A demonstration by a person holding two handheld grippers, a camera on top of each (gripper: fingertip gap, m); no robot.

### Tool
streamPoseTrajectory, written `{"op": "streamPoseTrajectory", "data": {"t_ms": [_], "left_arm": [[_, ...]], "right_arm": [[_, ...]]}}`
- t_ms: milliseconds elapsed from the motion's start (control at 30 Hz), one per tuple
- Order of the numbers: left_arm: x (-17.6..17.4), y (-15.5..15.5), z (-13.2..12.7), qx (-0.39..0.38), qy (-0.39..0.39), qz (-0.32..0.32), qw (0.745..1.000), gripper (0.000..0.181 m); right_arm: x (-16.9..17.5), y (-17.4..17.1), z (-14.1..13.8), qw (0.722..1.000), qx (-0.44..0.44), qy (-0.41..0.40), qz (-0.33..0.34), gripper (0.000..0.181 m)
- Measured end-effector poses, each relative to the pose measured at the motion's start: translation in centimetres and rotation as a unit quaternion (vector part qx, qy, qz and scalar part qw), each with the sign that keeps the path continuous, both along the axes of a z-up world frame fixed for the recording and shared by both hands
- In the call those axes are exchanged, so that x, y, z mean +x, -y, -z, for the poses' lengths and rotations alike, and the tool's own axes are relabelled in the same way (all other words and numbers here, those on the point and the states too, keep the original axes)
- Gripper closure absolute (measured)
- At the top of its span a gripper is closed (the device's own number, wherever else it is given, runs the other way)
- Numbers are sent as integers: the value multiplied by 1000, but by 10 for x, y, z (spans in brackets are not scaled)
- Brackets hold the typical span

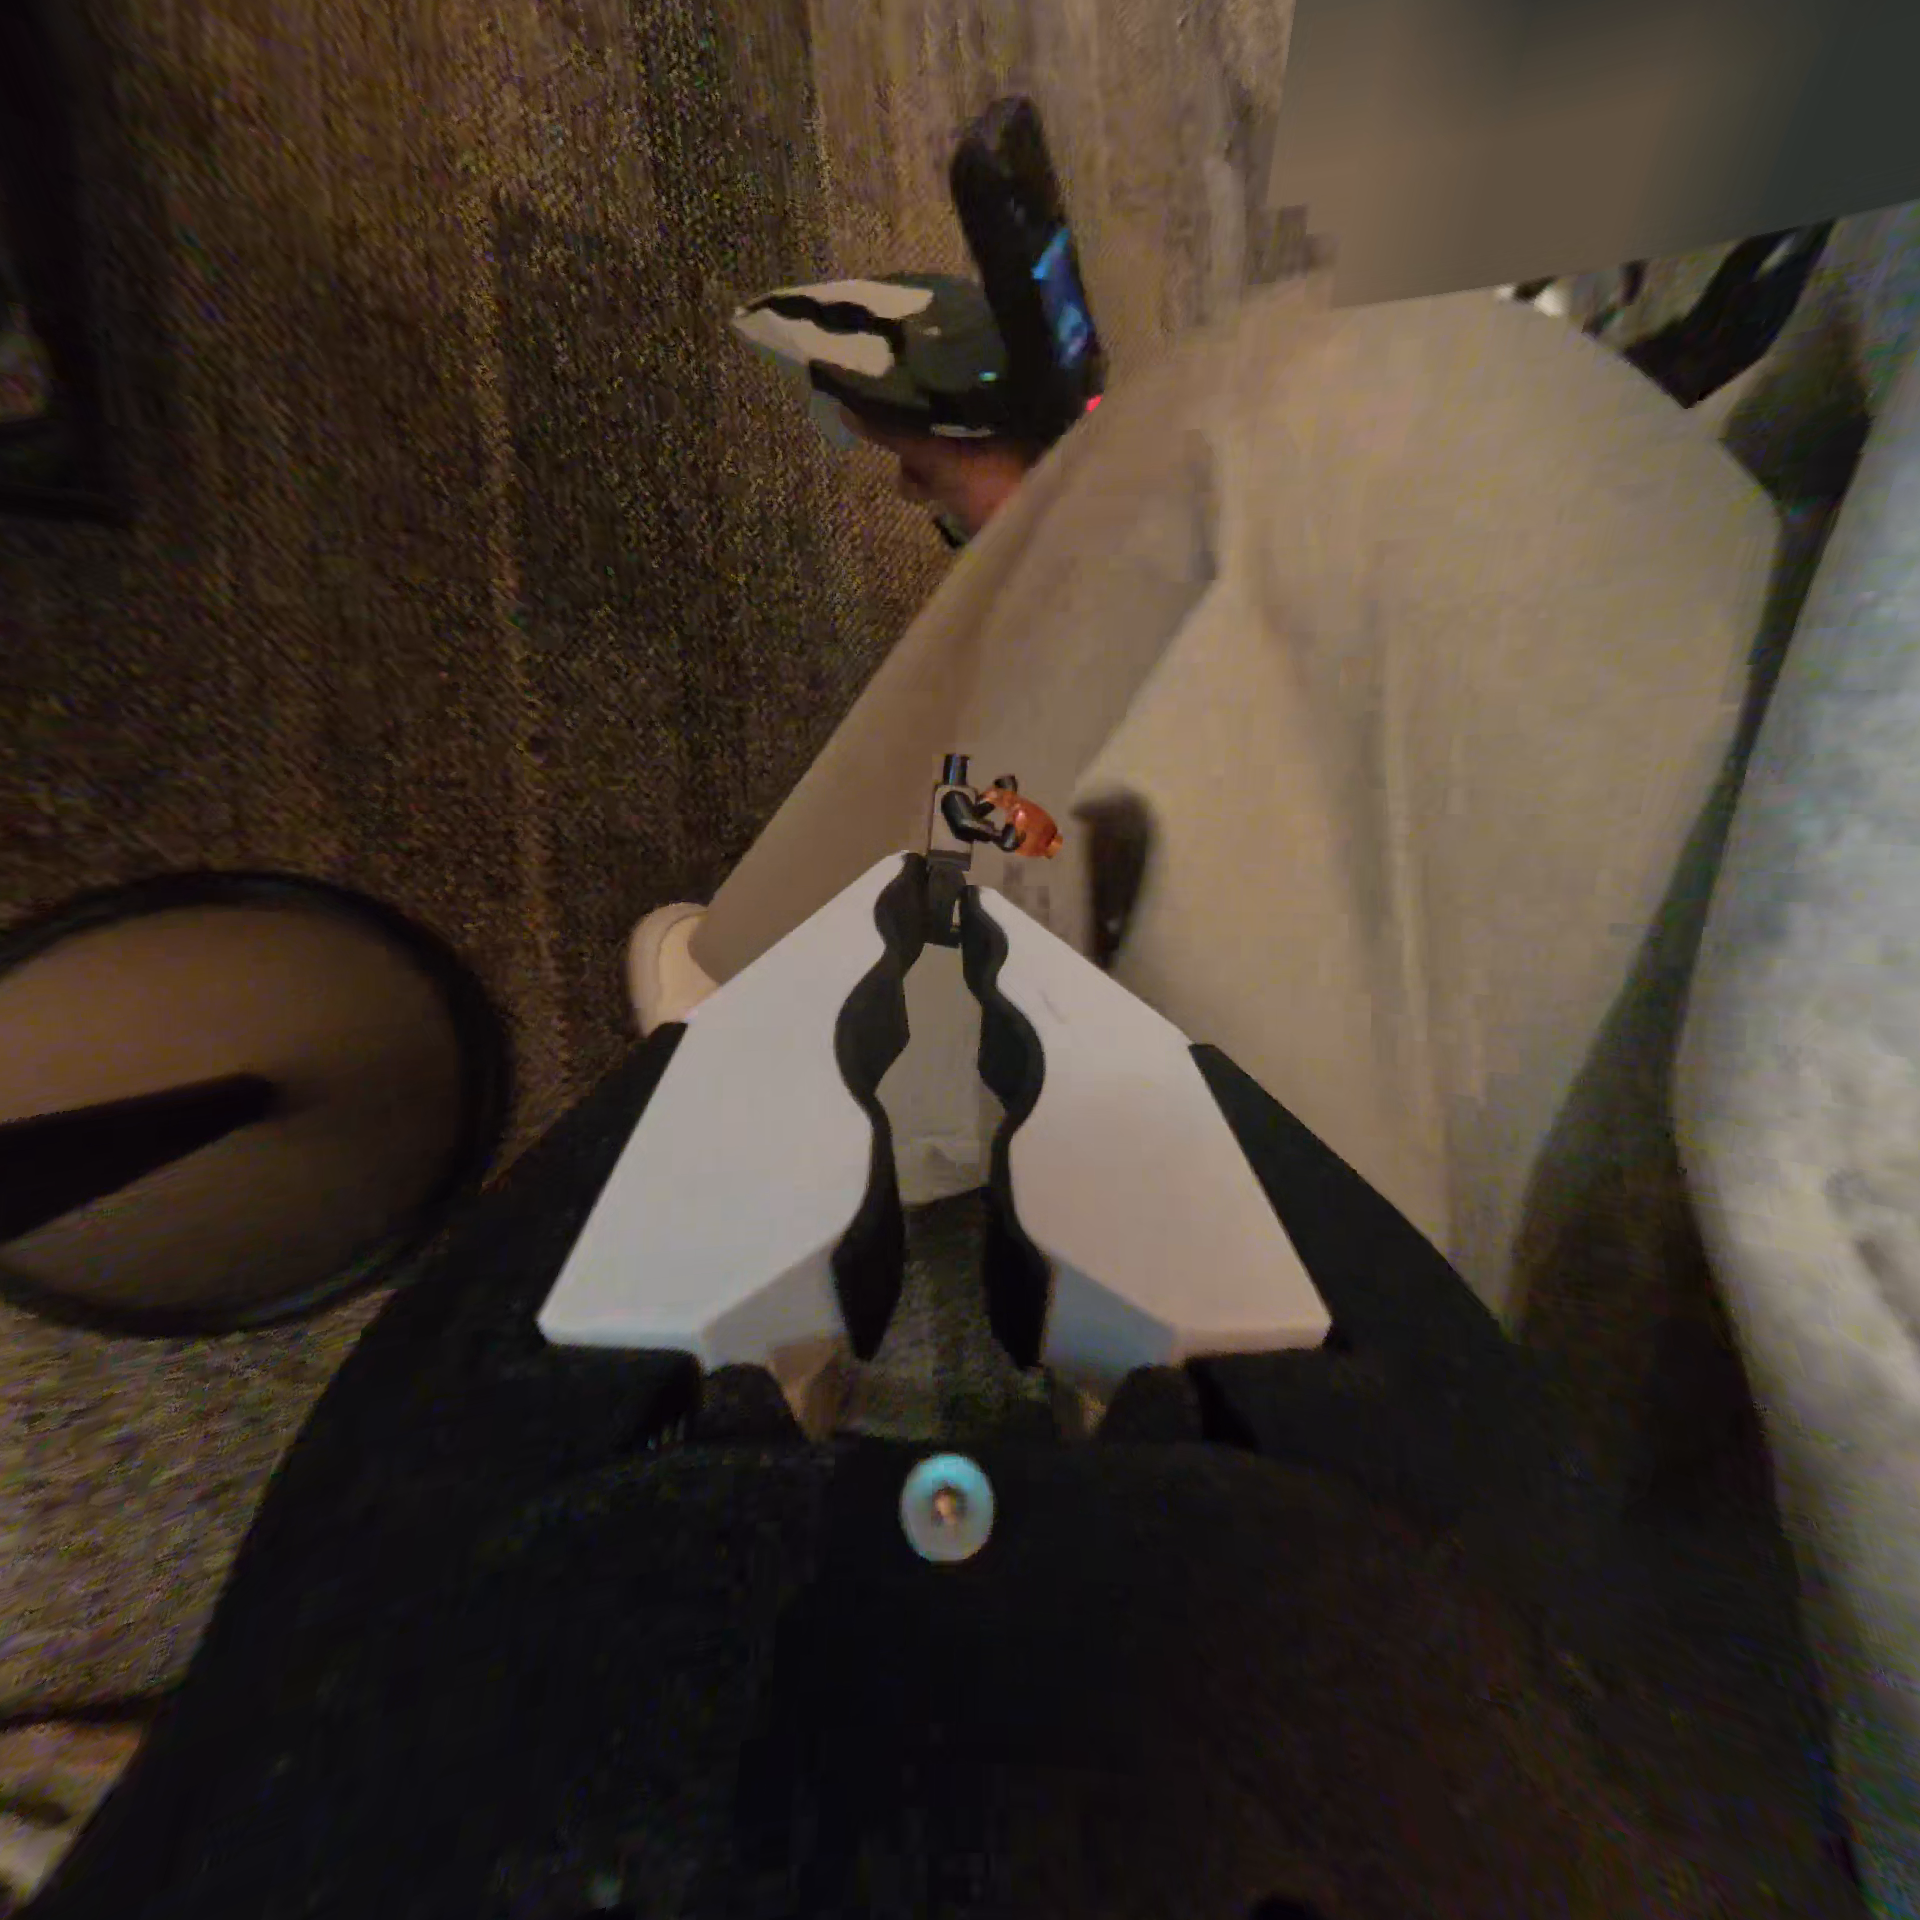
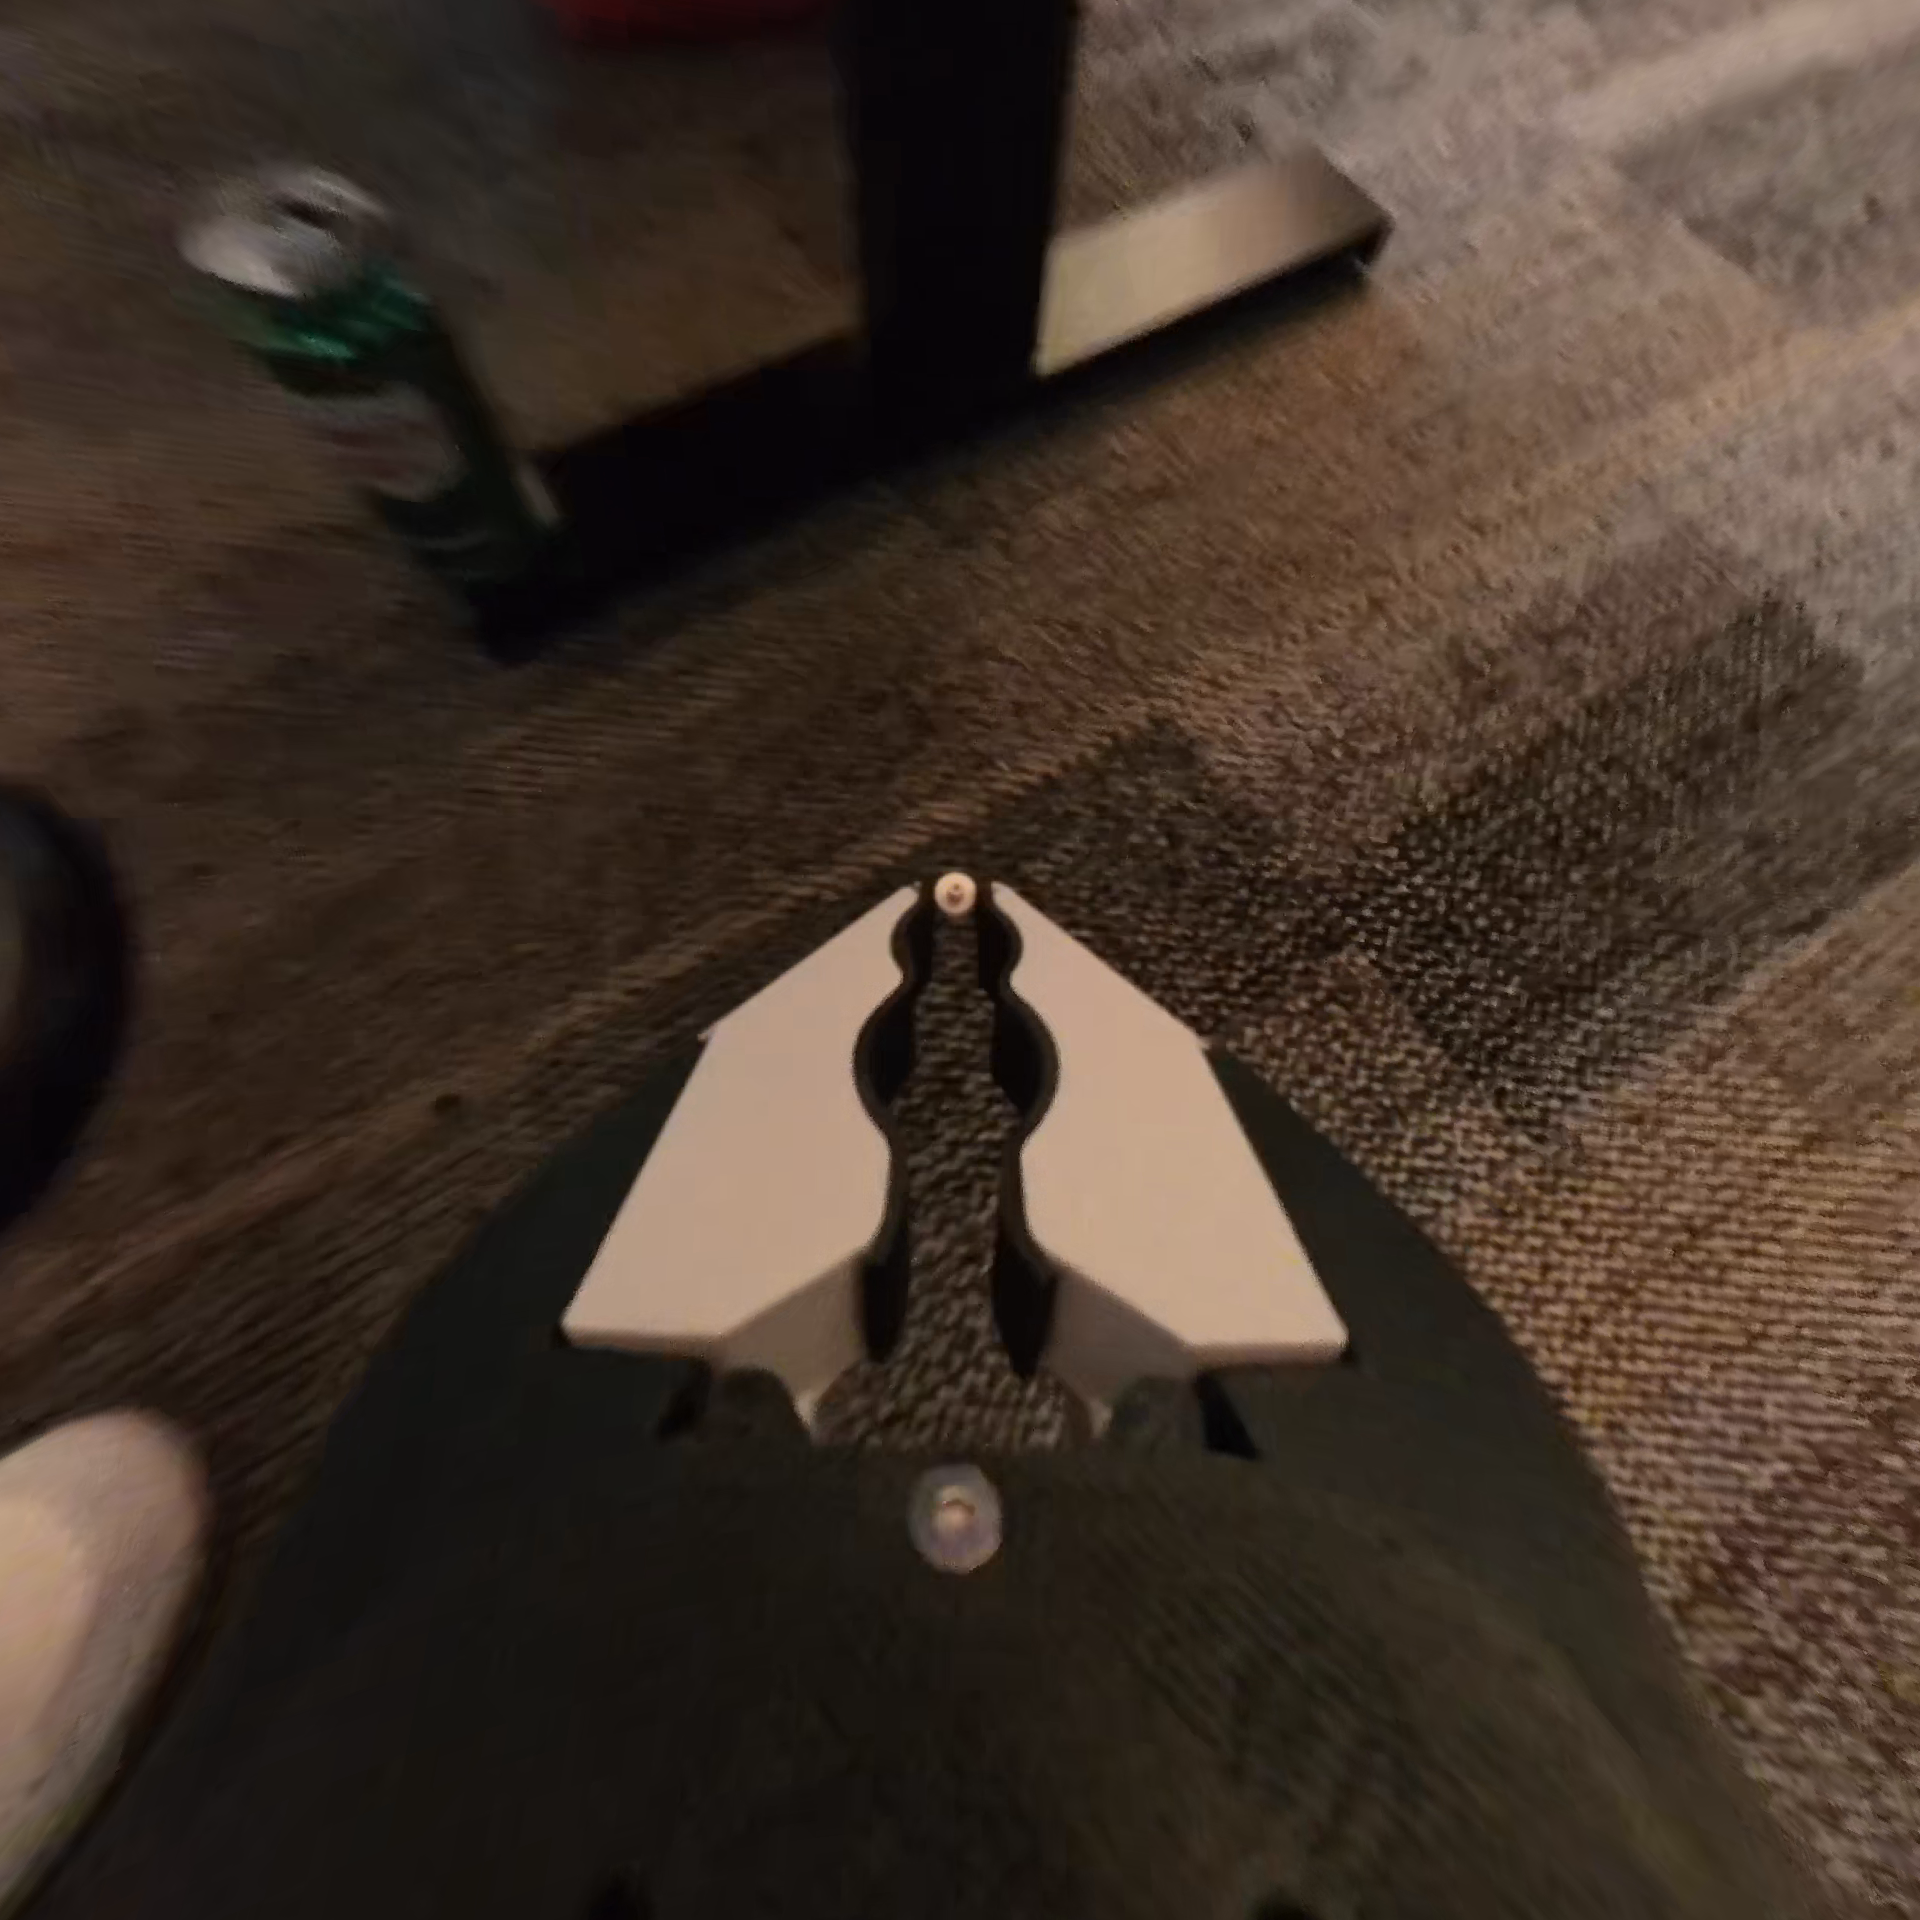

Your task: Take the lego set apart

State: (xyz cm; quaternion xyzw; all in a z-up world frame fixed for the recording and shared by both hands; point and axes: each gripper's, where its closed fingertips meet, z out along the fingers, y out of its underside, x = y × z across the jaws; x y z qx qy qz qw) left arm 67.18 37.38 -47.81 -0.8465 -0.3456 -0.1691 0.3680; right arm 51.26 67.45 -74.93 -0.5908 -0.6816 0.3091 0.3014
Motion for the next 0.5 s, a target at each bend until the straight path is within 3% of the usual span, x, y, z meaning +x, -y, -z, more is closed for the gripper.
{"op": "streamPoseTrajectory", "data": {"t_ms": [133, 300, 400, 500], "left_arm": [[14, 13, -27, -80, -49, 32, 995, 177], [37, 46, -63, -120, -69, 3, 990, 176], [53, 55, -93, -110, -103, -14, 989, 177], [72, 48, -136, -47, -120, -35, 991, 177]], "right_arm": [[53, 46, -91, 997, -4, -5, -81, 175], [107, 65, -191, 991, -33, -29, -124, 175], [131, 76, -273, 985, -20, -70, -156, 175], [157, 98, -372, 974, -8, -123, -193, 175]]}}
